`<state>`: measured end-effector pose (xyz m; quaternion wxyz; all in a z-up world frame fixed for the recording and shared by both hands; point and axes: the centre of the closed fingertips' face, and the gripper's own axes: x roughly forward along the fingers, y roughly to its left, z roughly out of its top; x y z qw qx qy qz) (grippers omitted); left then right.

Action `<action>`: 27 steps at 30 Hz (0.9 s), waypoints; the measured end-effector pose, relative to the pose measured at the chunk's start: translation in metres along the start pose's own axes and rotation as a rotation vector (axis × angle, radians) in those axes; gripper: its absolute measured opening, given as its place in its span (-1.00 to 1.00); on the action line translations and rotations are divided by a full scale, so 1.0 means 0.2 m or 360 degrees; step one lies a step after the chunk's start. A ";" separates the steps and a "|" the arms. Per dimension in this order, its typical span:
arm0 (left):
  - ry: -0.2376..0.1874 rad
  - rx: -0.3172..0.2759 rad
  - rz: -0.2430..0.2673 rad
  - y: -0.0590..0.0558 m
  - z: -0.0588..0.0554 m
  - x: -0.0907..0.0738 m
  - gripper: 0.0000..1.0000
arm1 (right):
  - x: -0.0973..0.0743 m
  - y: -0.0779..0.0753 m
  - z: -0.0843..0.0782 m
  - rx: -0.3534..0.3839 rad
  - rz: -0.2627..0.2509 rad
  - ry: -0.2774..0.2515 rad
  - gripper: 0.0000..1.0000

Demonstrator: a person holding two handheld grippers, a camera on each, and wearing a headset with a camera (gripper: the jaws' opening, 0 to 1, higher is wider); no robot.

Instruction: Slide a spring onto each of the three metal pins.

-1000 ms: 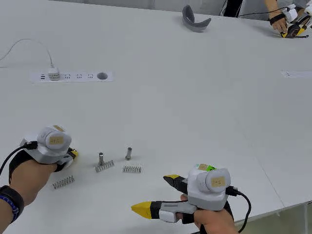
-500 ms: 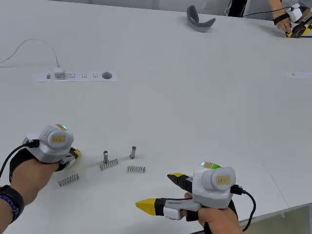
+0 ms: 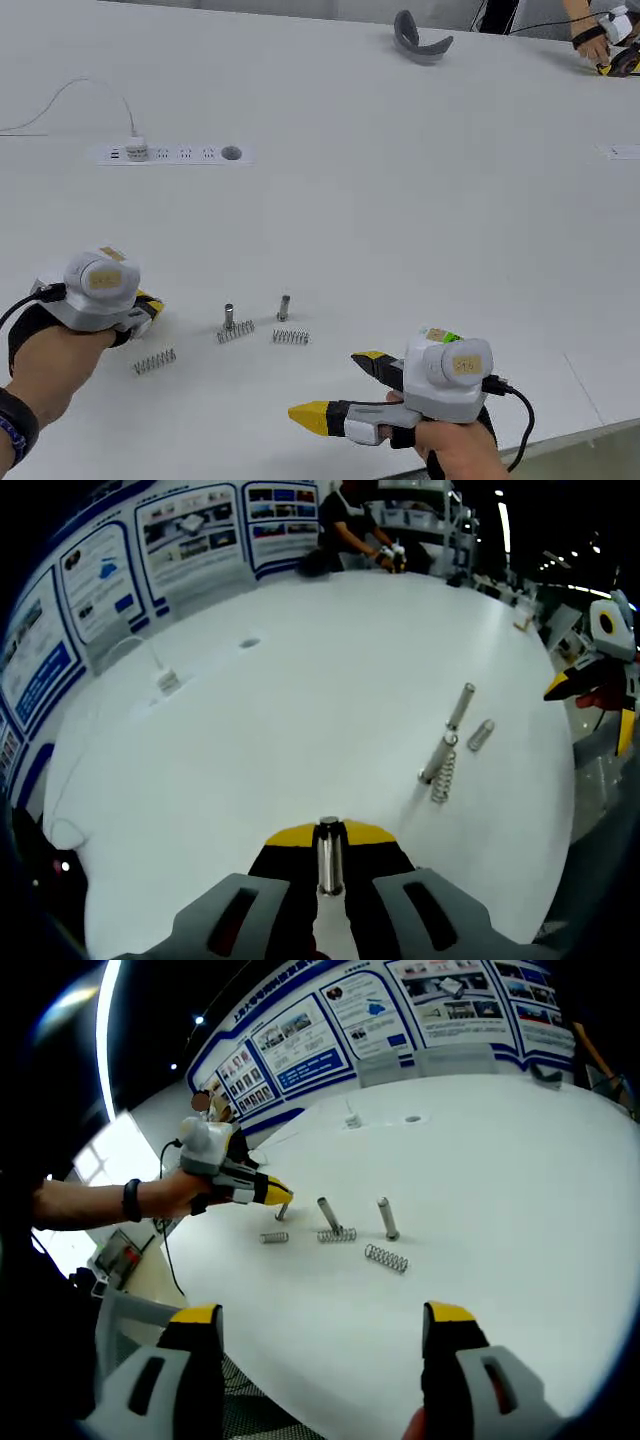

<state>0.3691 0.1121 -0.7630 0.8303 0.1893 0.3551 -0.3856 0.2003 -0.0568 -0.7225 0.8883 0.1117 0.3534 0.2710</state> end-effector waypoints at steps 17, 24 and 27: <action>-0.0033 -0.0016 0.0028 0.01 -0.01 -0.08 -0.85 | 0.00 0.02 0.00 -0.0003 0.0008 -0.0002 0.65; -0.0037 -0.0023 0.0035 0.01 -0.02 -0.11 -0.85 | 0.01 0.02 -0.01 -0.0001 0.0014 0.0002 0.65; -0.0046 -0.0033 0.0042 0.01 -0.03 -0.12 -0.85 | 0.01 0.03 -0.01 -0.0010 0.0019 0.0008 0.65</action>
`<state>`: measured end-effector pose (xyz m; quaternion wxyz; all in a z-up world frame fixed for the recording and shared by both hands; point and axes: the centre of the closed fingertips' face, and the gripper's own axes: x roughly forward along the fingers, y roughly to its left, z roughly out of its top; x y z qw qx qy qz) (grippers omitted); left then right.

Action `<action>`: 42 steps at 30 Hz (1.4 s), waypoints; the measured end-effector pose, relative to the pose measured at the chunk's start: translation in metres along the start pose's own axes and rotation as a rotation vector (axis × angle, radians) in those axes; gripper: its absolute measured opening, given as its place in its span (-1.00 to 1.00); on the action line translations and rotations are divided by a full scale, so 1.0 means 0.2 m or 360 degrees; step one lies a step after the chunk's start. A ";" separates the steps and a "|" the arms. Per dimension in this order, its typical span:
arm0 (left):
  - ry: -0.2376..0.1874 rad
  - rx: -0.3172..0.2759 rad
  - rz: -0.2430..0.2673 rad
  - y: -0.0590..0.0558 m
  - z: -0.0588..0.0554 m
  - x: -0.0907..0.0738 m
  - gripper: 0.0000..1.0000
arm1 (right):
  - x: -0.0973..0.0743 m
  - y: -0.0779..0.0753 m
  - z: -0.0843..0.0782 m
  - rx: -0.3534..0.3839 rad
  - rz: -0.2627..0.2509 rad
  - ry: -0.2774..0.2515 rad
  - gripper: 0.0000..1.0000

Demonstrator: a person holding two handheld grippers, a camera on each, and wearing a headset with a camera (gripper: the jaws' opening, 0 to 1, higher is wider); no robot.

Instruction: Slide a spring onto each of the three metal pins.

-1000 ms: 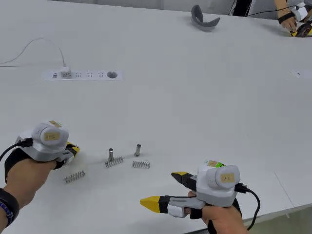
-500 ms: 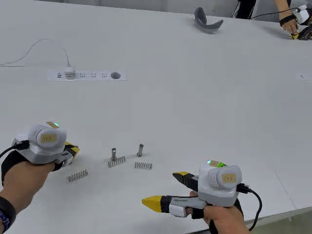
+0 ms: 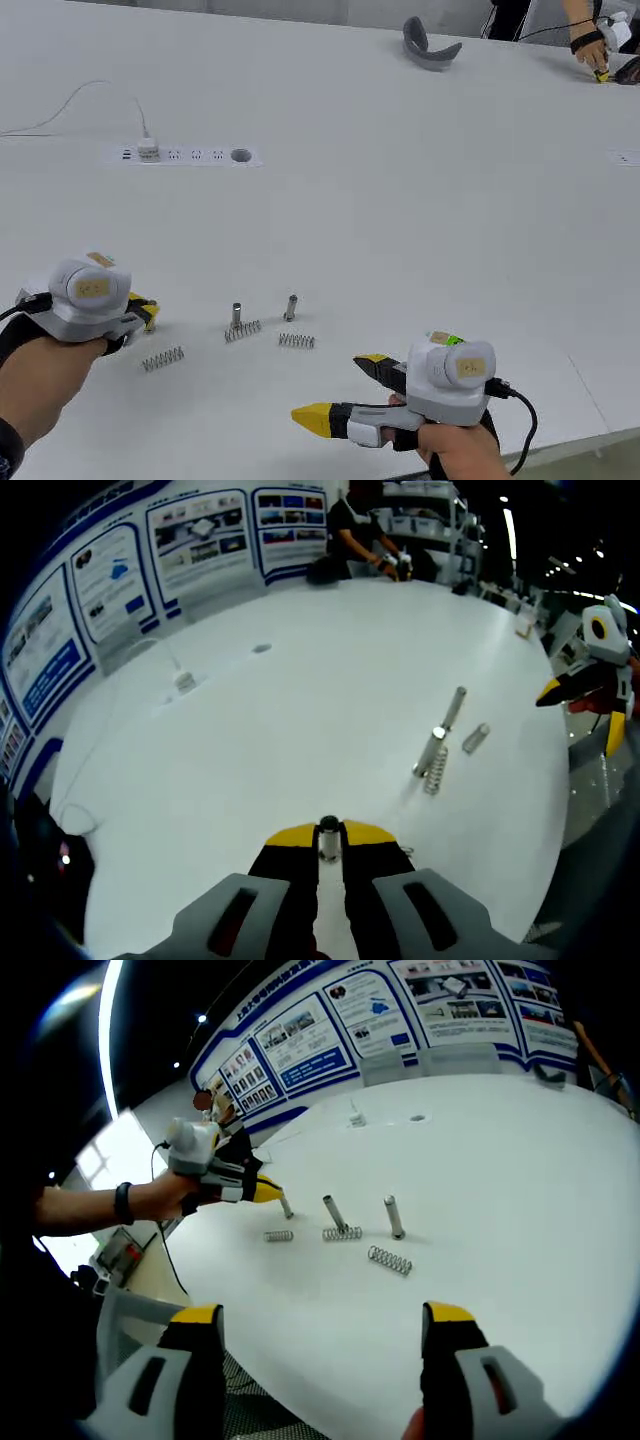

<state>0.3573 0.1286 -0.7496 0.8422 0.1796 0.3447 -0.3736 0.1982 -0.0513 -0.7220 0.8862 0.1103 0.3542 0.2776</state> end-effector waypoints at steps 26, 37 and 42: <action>0.0008 -0.0033 0.0027 0.01 -0.04 -0.01 -0.84 | 0.01 0.00 -0.01 0.0009 0.0003 -0.0003 0.64; 0.0014 -0.0057 0.0007 0.00 -0.07 -0.02 -0.82 | 0.01 0.01 -0.01 0.0008 0.0007 0.0003 0.64; 0.0008 -0.0062 -0.0004 0.00 -0.07 -0.03 -0.74 | 0.01 0.01 -0.01 0.0004 0.0009 0.0004 0.64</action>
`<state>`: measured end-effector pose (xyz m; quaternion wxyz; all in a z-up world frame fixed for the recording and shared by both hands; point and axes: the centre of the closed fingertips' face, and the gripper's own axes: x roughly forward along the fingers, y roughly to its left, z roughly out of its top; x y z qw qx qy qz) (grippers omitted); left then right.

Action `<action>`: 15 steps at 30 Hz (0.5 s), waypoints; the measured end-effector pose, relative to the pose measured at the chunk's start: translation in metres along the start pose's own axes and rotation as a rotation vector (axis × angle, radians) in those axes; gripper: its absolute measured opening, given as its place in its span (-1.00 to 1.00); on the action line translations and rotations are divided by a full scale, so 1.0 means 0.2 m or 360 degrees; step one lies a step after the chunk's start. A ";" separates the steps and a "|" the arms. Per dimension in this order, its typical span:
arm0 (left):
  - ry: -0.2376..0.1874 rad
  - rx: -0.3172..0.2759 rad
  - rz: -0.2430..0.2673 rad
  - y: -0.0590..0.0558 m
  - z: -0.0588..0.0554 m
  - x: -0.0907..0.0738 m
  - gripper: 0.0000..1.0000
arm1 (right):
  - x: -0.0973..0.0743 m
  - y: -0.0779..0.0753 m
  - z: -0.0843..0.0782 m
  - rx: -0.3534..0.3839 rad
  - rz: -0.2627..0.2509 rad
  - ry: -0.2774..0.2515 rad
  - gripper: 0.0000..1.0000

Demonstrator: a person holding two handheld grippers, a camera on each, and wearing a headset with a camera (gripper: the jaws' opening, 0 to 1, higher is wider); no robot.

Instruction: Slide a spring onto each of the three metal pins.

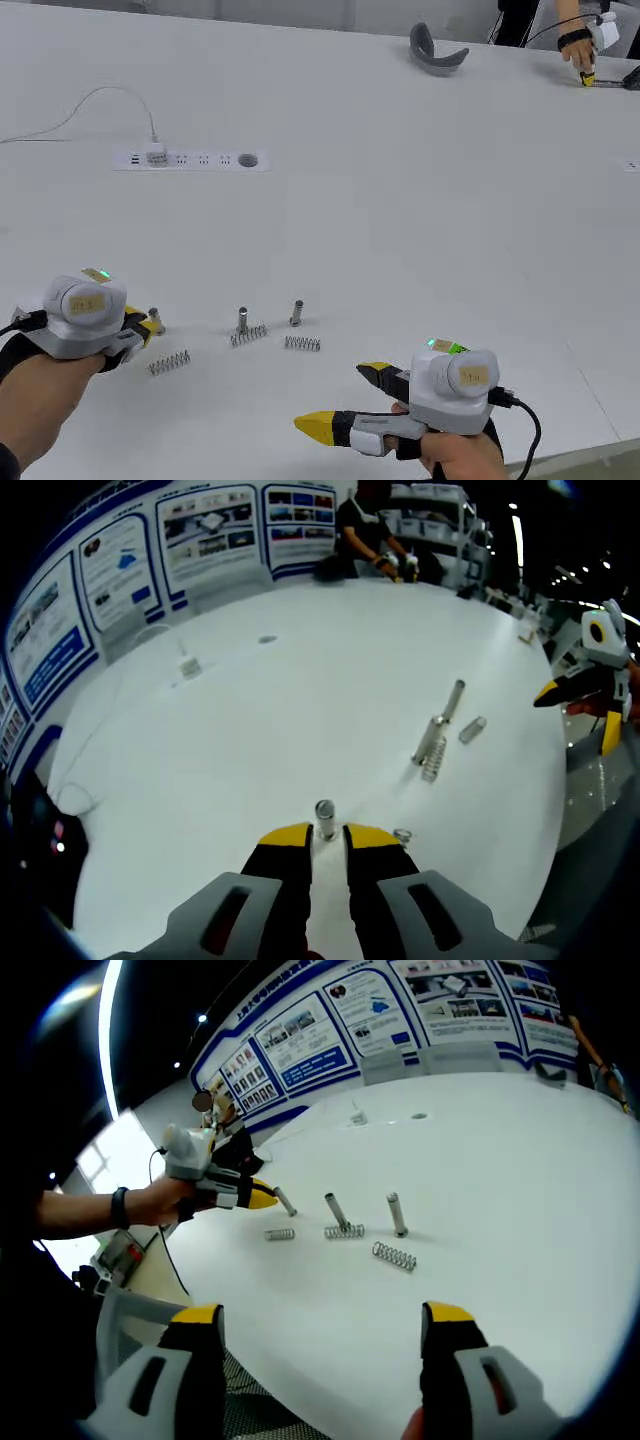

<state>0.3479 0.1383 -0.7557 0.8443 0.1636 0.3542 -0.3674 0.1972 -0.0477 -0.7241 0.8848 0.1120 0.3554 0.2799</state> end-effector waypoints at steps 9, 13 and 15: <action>-0.0010 -0.0018 -0.0018 -0.02 0.00 0.01 -0.66 | -0.01 -0.02 -0.01 0.0003 -0.0010 -0.0003 0.64; -0.0026 -0.0034 -0.0018 -0.01 0.01 0.03 -0.65 | -0.02 -0.02 -0.02 0.0009 -0.0013 0.0002 0.64; -0.0028 -0.0041 -0.0022 -0.01 0.02 0.04 -0.65 | -0.02 -0.02 -0.02 0.0009 -0.0015 0.0005 0.64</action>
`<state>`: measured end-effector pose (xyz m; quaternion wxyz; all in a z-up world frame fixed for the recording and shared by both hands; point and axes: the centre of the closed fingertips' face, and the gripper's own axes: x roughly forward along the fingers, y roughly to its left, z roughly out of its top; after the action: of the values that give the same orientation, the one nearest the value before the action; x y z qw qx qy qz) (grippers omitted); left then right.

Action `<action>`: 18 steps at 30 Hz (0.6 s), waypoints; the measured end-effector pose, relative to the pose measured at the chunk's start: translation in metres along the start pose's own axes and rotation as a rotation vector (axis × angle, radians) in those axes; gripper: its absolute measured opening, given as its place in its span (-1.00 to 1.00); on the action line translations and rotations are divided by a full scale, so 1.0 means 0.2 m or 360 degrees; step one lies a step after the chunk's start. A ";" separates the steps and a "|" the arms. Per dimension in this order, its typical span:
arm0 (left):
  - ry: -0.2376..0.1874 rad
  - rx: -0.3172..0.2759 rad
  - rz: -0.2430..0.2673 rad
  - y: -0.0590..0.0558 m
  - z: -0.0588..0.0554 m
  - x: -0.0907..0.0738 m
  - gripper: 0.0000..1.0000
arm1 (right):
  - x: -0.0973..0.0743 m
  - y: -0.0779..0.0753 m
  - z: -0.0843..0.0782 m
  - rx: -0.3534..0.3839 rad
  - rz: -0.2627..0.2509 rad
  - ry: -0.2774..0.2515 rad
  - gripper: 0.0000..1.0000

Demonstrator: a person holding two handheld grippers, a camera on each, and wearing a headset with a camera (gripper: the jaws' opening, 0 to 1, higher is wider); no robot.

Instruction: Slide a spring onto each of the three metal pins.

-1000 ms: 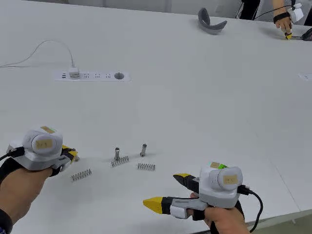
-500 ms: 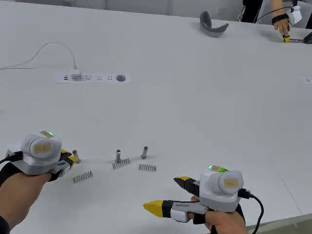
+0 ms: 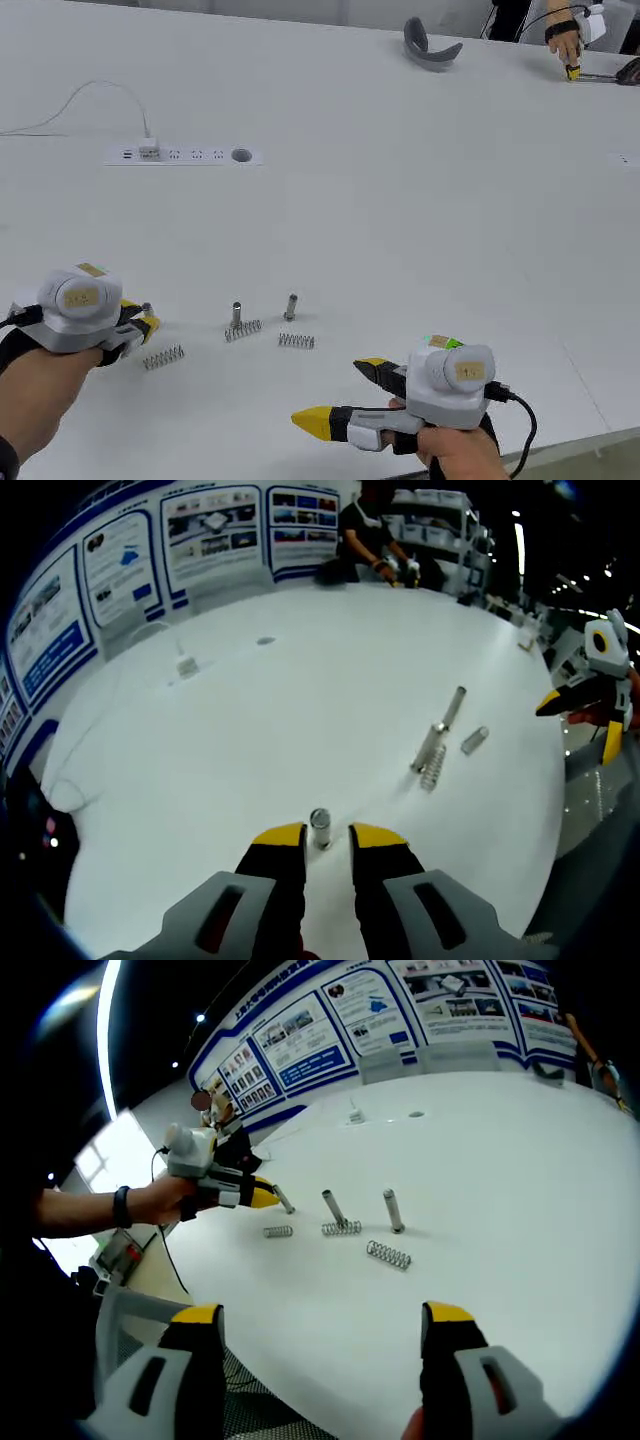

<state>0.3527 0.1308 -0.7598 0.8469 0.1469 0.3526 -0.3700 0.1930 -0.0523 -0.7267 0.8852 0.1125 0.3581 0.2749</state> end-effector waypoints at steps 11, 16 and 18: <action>-0.0035 -0.0003 0.0001 0.01 0.04 0.03 -0.83 | -0.01 -0.01 0.01 -0.0008 -0.0017 -0.0002 0.65; -0.0041 -0.0005 -0.0020 -0.02 0.04 0.03 -0.84 | 0.00 -0.01 0.01 -0.0008 -0.0012 0.0000 0.65; -0.0042 -0.0001 -0.0026 -0.03 0.04 0.03 -0.84 | 0.00 0.00 0.01 -0.0008 -0.0009 0.0001 0.65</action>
<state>0.3545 0.1189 -0.7582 0.8484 0.1389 0.3428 -0.3788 0.1948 -0.0531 -0.7255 0.8861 0.1092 0.3582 0.2732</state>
